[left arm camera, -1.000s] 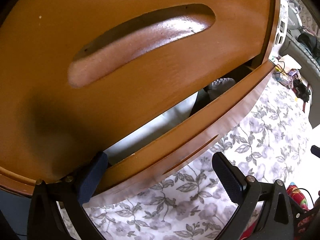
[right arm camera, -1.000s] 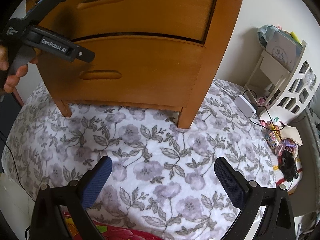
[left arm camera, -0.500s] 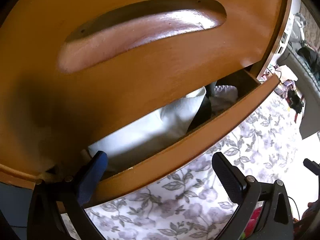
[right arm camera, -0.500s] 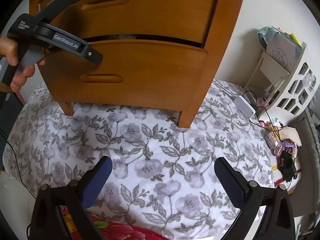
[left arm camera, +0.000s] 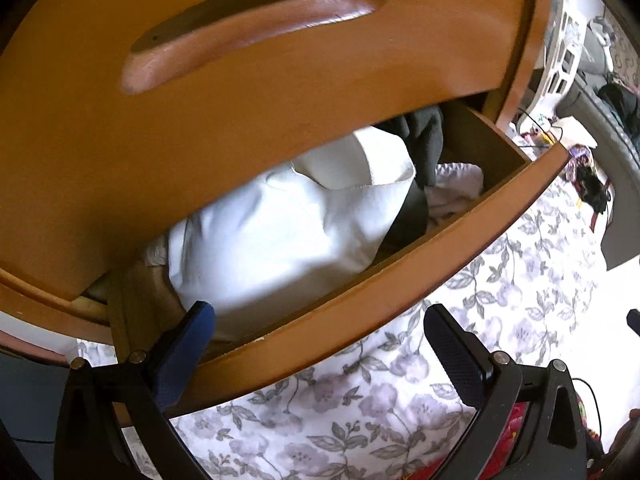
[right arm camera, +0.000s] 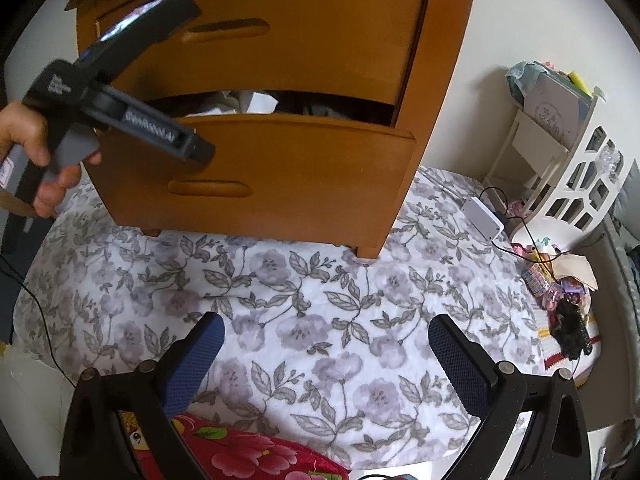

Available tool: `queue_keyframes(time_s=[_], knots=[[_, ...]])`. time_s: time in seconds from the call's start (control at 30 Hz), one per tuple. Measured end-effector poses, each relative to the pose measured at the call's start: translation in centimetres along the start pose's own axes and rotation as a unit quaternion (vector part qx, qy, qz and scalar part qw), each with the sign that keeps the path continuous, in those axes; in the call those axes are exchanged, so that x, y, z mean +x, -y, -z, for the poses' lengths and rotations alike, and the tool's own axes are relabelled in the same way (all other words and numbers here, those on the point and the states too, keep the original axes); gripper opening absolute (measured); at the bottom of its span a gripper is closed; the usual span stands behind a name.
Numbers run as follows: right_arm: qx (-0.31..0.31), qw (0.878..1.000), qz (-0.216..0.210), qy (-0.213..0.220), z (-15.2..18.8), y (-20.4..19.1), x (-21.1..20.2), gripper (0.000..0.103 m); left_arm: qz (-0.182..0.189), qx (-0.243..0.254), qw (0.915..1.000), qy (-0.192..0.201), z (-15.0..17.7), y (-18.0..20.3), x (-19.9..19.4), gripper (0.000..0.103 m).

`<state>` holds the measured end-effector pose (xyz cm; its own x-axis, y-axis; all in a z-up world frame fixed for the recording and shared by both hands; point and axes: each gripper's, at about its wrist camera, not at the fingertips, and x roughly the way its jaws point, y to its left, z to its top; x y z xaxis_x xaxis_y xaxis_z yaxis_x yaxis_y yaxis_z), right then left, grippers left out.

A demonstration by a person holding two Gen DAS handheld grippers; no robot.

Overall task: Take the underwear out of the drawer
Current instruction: 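Pull the lower drawer further open with the left gripper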

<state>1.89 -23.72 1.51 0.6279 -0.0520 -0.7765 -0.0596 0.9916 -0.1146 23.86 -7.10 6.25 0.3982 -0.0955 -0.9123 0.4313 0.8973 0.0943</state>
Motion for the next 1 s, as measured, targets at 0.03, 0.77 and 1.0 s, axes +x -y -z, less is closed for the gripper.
queue_keyframes(time_s=[0.03, 0.77, 1.0], knots=[[0.000, 1.000, 0.000, 0.001, 0.0, 0.0, -0.2, 0.103, 0.001, 0.001, 1.0000, -0.002, 0.0, 0.1, -0.1, 0.103], [0.004, 1.000, 0.010, 0.006, 0.8, 0.8, -2.4, 0.103, -0.007, 0.046, 0.9979, -0.045, -1.3, -1.0, 2.5, 0.095], [0.002, 1.000, 0.009, 0.006, 0.9, 0.6, -2.7, 0.103, -0.001, 0.046, 0.9983, -0.037, 0.3, 0.2, 1.1, 0.095]])
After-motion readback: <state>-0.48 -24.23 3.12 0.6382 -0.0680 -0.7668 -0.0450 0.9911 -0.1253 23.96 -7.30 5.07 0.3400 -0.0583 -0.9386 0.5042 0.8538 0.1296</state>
